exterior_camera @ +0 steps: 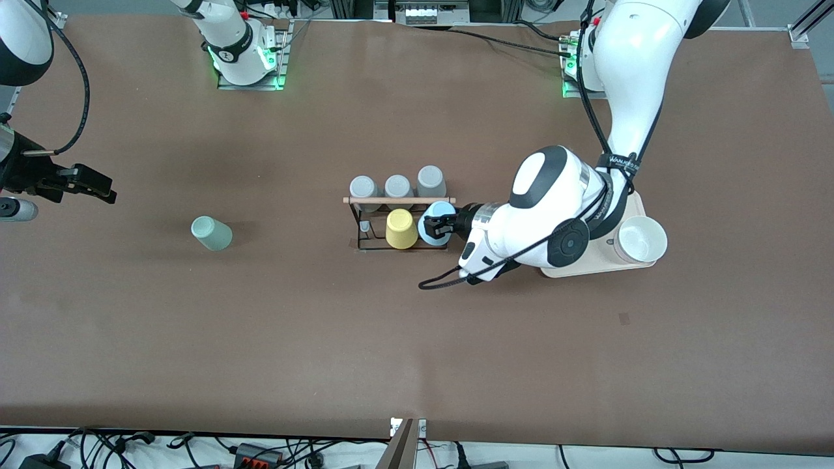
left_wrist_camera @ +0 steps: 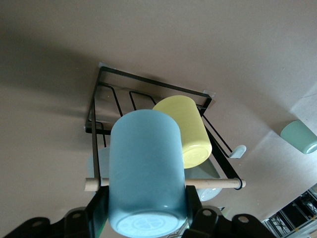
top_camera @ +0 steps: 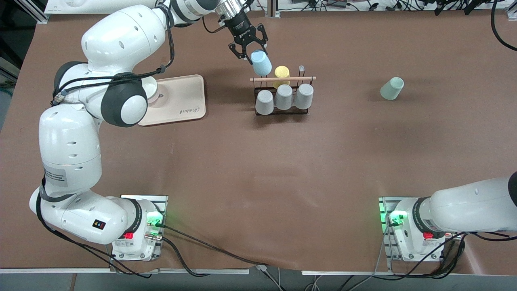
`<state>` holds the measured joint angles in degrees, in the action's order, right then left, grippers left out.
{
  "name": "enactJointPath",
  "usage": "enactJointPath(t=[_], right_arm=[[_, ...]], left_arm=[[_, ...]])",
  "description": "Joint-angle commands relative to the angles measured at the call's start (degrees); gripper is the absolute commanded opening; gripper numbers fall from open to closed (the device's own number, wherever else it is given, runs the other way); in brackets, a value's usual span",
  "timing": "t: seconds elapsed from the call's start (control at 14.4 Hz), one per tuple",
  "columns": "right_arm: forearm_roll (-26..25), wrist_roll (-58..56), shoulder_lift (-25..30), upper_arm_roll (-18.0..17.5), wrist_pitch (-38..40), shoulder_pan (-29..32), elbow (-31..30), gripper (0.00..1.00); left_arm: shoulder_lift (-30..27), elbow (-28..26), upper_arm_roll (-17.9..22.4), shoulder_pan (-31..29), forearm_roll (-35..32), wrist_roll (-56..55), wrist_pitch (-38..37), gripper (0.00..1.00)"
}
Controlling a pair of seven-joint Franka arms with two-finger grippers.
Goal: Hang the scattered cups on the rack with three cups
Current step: 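Hang the light blue cup on the rack peg beside the yellow cup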
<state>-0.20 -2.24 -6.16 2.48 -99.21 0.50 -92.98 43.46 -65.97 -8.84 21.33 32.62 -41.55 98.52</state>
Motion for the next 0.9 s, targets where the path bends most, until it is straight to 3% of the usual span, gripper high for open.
enactJointPath(t=[0.0,0.35,0.42,0.49,0.55,0.62,0.83], right_arm=[[0.0,0.1,0.3,0.0,0.5,0.2,0.2,1.00],[0.0,0.0,0.2,0.1,0.6,0.4,0.1,1.00],[0.0,0.0,0.1,0.1,0.6,0.4,0.2,1.00],[-0.1,0.1,0.2,0.1,0.5,0.4,0.2,1.00],[-0.1,0.2,0.2,0.1,0.6,0.3,0.1,1.00],[-0.1,0.2,0.2,0.1,0.6,0.3,0.1,1.00],[-0.1,0.0,0.2,0.1,0.6,0.3,0.1,1.00]], left_arm=[[0.3,-1.1,0.2,0.5,1.0,-0.8,-0.4,0.02],[2.2,-1.7,0.7,1.4,0.1,1.5,3.6,0.03],[2.3,-1.7,0.7,1.6,-0.5,1.5,3.6,0.07],[2.2,-1.7,0.7,1.7,-1.7,1.2,3.4,0.31],[2.1,-1.6,0.8,1.5,-3.5,1.4,3.2,0.95],[1.4,-1.0,0.8,1.5,-7.1,1.6,2.8,1.00],[-4.3,-0.9,0.9,0.9,-15.4,1.7,1.6,1.00]])
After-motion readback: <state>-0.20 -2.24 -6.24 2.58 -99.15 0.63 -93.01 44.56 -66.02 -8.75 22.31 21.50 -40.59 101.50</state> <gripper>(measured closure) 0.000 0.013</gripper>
